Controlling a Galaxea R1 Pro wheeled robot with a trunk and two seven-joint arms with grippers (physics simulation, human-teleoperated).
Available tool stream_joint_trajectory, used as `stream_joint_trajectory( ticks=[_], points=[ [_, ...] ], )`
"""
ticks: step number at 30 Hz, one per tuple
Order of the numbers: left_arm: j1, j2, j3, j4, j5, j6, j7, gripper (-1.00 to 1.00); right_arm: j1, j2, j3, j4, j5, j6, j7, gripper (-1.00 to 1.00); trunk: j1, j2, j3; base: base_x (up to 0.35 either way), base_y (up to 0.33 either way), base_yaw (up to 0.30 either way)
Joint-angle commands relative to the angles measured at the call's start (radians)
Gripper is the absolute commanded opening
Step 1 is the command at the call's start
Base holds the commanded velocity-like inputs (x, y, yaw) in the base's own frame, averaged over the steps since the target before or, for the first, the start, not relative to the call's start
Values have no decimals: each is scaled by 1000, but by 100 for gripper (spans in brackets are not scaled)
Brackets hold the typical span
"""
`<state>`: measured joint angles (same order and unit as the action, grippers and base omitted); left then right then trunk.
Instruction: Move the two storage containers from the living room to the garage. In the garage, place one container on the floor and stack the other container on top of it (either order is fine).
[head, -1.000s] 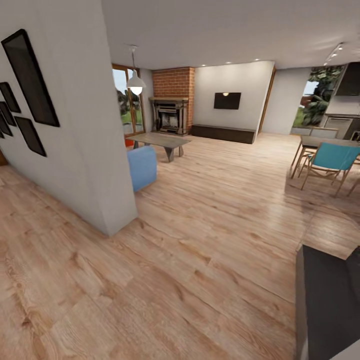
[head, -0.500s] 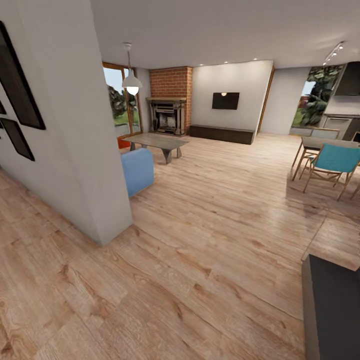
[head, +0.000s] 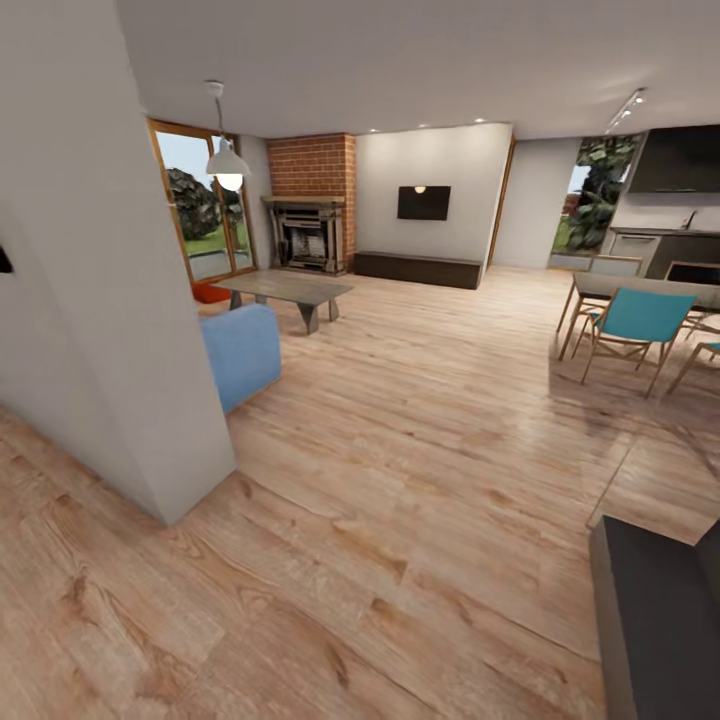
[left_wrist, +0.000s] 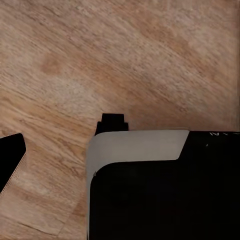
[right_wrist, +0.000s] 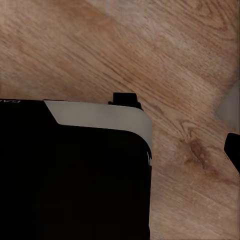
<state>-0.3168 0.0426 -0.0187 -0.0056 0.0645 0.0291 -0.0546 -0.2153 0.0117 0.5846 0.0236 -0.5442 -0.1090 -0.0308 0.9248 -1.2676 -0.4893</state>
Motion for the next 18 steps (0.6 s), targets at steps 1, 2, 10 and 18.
stream_joint_trajectory(
  ticks=[1, 2, 10, 18],
  points=[
    [-1, 0, -2, -1, 7, 3, -4, 100, -1, 1, 9, 2, -8, -4, -1, 100, 1, 0, -1, 321, 0, -5],
    [0, 0, -2, -1, 7, 3, -4, 100, -1, 1, 9, 2, -8, -4, -1, 100, 1, 0, -1, 321, 0, -3],
    [-1, 0, -2, -1, 7, 3, -4, 100, -1, 1, 9, 2, -8, -4, -1, 100, 1, 0, -1, 321, 0, 0],
    [-1, 1, -2, -1, 8, 3, -4, 100, -1, 1, 9, 2, -8, -4, -1, 100, 1, 0, -1, 321, 0, 0]
  ],
)
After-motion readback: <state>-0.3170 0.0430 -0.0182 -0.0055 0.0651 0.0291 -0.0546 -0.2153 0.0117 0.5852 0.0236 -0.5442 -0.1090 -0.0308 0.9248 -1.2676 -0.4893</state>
